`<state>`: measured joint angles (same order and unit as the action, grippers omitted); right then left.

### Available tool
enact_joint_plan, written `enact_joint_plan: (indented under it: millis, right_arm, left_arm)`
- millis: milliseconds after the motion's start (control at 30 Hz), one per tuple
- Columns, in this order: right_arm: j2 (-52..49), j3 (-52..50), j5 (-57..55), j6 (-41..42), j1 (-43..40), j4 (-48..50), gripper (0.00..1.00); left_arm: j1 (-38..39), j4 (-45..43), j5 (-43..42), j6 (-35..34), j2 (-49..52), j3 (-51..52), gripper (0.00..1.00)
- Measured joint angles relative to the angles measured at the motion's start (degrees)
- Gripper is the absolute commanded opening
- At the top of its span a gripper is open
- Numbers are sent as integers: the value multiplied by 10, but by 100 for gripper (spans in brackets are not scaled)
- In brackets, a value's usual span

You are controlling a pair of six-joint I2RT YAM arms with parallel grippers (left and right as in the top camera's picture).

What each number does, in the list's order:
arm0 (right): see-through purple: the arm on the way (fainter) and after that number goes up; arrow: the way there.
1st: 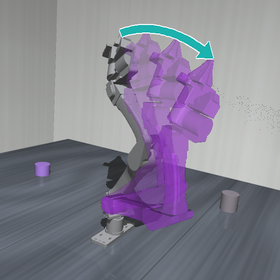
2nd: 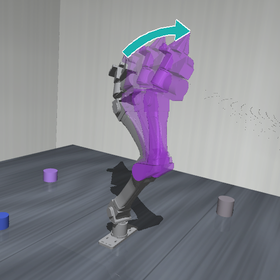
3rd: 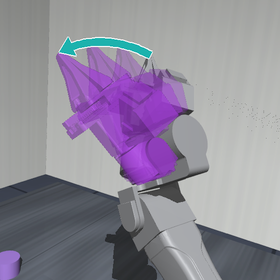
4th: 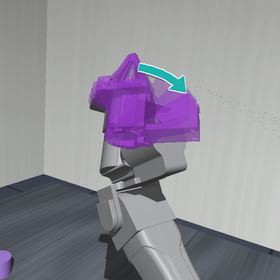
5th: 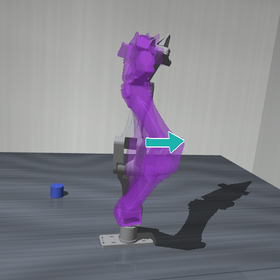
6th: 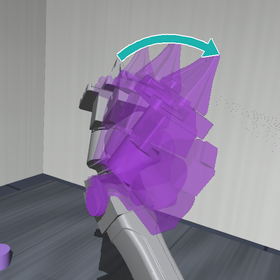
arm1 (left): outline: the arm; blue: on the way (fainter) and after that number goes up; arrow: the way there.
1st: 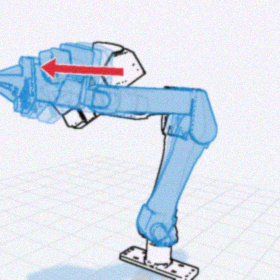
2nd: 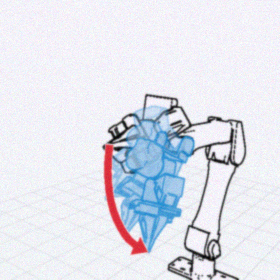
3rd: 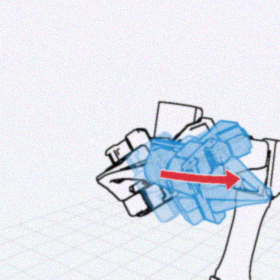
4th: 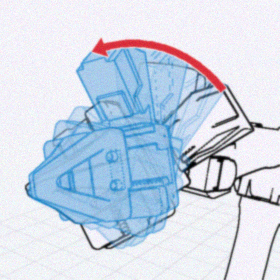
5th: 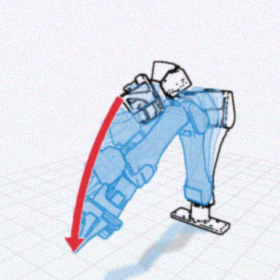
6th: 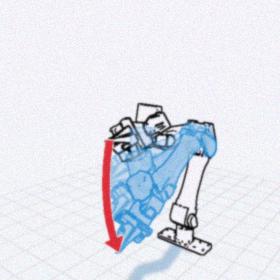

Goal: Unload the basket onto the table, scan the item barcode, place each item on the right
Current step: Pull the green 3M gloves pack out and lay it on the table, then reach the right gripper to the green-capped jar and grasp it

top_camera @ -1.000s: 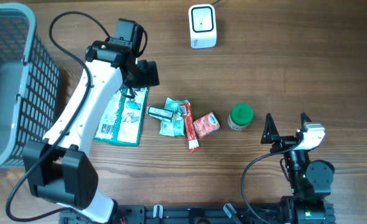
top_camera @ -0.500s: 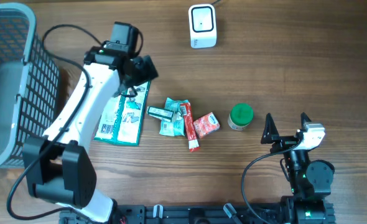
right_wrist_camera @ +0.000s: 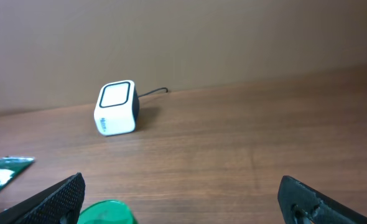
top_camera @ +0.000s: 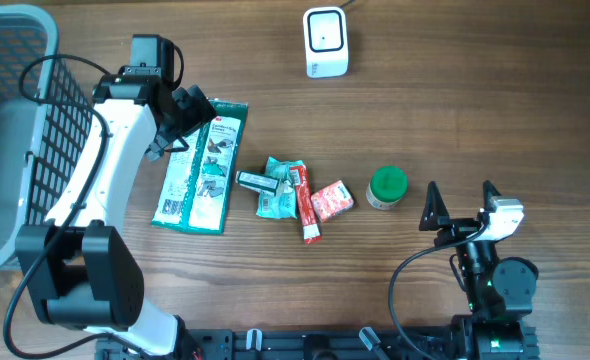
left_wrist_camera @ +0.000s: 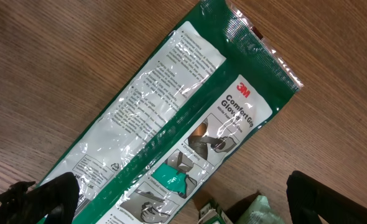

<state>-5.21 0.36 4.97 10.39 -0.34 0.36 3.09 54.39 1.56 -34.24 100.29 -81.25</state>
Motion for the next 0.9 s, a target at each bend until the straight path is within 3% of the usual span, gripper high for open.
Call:
enact_joint_plan:
  millis: [233, 533, 700, 833, 900]
  right_arm:
    - [0, 0, 6, 152, 0, 0, 100]
    - [-18, 42, 124, 163, 0, -37, 100]
    - [-120, 247, 160, 134, 0, -169, 100]
    - [-318, 551, 172, 66, 0, -443, 100]
    - [-395, 647, 175, 51, 0, -515, 100]
  left_arm:
    - [0, 0, 0, 0, 0, 0, 100]
    - [0, 0, 0, 0, 0, 0, 100]
    - [0, 0, 0, -2, 0, 0, 100]
    - [0, 0, 0, -4, 0, 1, 100]
    - [0, 0, -1, -4, 0, 1, 100]
